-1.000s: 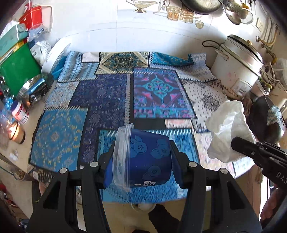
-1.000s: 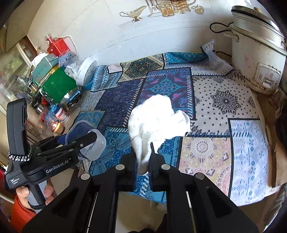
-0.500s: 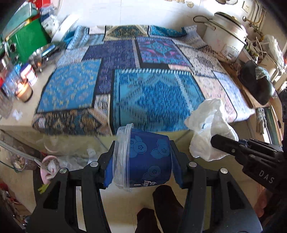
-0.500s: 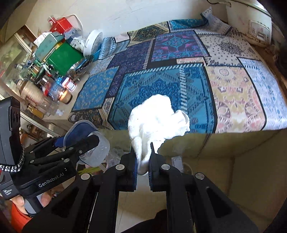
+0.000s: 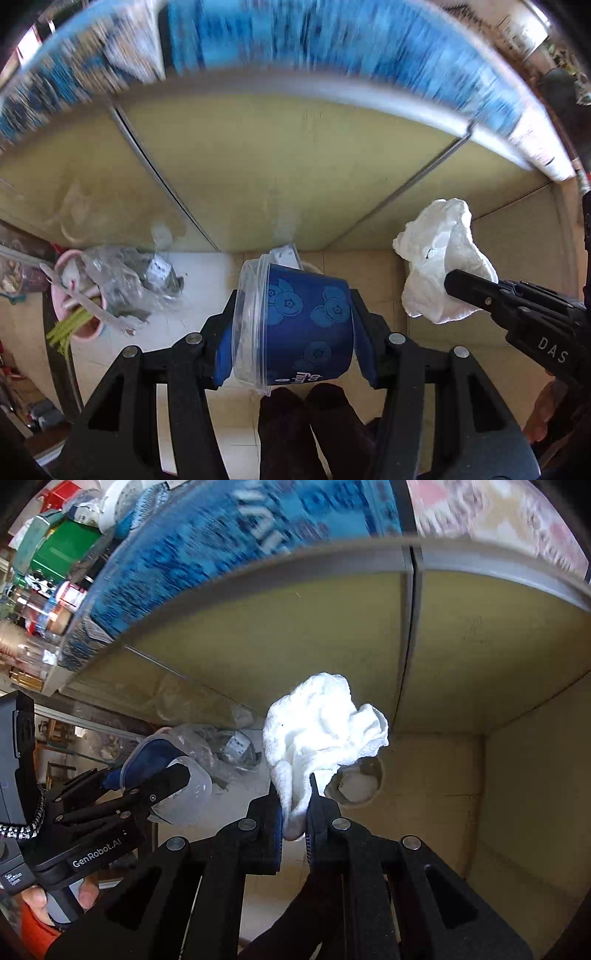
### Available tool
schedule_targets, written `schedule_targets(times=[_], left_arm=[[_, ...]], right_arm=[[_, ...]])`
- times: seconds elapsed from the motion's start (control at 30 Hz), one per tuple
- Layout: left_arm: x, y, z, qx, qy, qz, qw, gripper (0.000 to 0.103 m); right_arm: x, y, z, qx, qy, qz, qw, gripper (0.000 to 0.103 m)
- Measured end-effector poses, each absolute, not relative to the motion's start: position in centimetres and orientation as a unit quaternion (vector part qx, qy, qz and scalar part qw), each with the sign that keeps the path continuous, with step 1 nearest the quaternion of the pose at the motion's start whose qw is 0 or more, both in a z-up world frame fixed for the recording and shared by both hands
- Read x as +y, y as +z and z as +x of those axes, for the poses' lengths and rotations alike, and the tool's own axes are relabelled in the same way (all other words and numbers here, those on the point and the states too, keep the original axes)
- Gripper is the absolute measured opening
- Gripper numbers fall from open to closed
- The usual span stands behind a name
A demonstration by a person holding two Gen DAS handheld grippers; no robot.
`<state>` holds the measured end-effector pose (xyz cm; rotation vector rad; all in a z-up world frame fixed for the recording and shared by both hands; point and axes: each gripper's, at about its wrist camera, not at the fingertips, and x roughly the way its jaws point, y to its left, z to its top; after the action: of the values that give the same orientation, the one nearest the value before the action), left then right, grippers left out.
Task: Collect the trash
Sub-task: 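Lower the blue cup and tissue over the floor bin and open both tools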
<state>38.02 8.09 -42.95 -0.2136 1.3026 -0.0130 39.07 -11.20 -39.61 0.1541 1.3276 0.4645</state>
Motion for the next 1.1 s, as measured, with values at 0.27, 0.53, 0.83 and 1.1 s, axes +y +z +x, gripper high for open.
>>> schedule_targets(times=[0.27, 0.53, 0.83, 1.1], left_arm=[[6.6, -58.0, 39.6, 0.627, 0.005, -0.135, 0.767, 0.053], [6.6, -73.2, 41.1, 0.646, 0.018, -0.174, 0.743, 0.052], [6.3, -86.1, 41.6, 0.677, 0.017, -0.181, 0.714, 0.052], [5.3, -88.5, 41.4, 0.686, 0.004, -0.182, 0.704, 0.052]], right_arm=[[-12.2, -53.5, 41.3, 0.643, 0.213, 0.056, 0.733, 0.009], [-11.4, -67.5, 43.0, 0.661, 0.22, 0.056, 0.716, 0.009], [-9.8, -78.7, 44.5, 0.691, 0.219, 0.066, 0.686, 0.009], [-9.4, -82.9, 43.9, 0.703, 0.236, 0.051, 0.669, 0.013]])
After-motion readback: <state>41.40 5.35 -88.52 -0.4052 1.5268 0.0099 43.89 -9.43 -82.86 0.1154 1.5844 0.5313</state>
